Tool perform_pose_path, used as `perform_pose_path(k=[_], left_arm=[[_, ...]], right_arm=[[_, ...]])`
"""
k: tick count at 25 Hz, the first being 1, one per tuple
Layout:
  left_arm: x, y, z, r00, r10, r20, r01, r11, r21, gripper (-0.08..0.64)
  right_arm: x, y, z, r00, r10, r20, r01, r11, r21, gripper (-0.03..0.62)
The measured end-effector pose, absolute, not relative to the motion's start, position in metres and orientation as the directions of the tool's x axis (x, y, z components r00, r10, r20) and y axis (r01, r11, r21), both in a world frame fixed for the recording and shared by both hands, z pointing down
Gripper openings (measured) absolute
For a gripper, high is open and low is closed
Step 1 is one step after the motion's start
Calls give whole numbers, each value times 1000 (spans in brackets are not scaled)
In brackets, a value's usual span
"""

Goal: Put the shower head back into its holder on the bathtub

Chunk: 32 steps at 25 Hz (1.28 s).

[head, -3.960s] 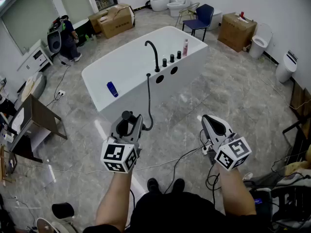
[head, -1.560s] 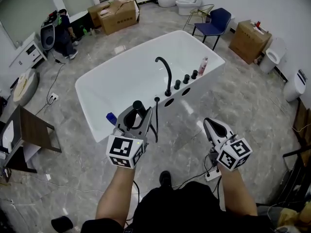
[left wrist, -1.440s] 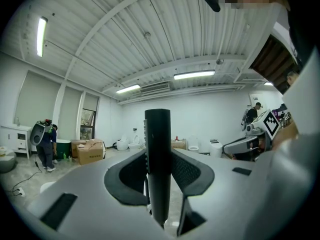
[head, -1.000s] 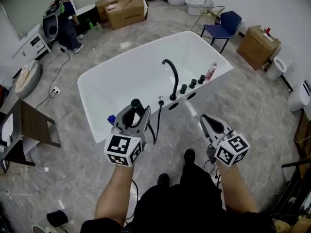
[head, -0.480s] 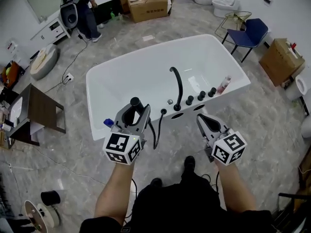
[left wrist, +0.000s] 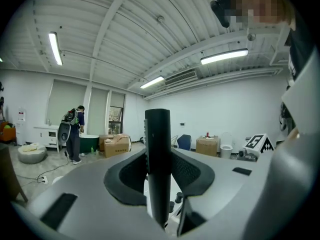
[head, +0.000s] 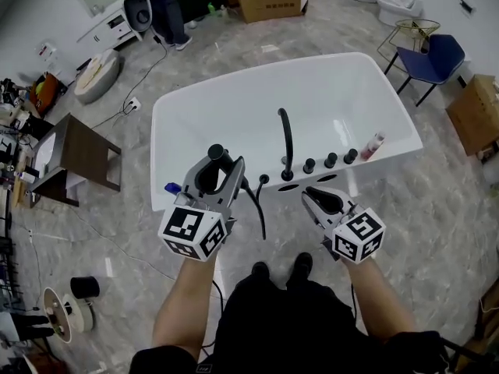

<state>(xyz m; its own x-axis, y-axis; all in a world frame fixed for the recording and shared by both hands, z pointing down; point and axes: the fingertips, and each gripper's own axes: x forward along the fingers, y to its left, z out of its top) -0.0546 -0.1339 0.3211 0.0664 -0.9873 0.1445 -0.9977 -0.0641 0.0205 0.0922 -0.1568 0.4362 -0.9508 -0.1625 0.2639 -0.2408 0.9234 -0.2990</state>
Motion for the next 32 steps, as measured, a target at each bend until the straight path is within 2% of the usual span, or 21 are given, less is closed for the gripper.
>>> perform_pose_path(k=[4, 9, 16, 27, 32], left_arm=[[-54, -139, 310, 101, -987, 122, -995, -97, 34, 141], [-53, -137, 306, 173, -980, 101, -984, -168, 55, 141], [-63, -125, 299, 278, -959, 62, -958, -272, 96, 141], [-72, -113, 278, 396, -918, 0, -910, -392, 133, 141], [-80, -115, 273, 403, -915, -30, -903, -403, 148, 141]], right_arm=[[69, -139, 456, -955, -75, 289, -168, 935, -312, 107], [37, -112, 492, -937, -2, 350, -117, 944, -308, 134], [-9, -94, 535, -903, -36, 427, -170, 945, -279, 176], [-33, -80, 566, -882, -59, 467, -229, 921, -316, 170], [-33, -88, 581, -875, -48, 482, -228, 919, -321, 150]])
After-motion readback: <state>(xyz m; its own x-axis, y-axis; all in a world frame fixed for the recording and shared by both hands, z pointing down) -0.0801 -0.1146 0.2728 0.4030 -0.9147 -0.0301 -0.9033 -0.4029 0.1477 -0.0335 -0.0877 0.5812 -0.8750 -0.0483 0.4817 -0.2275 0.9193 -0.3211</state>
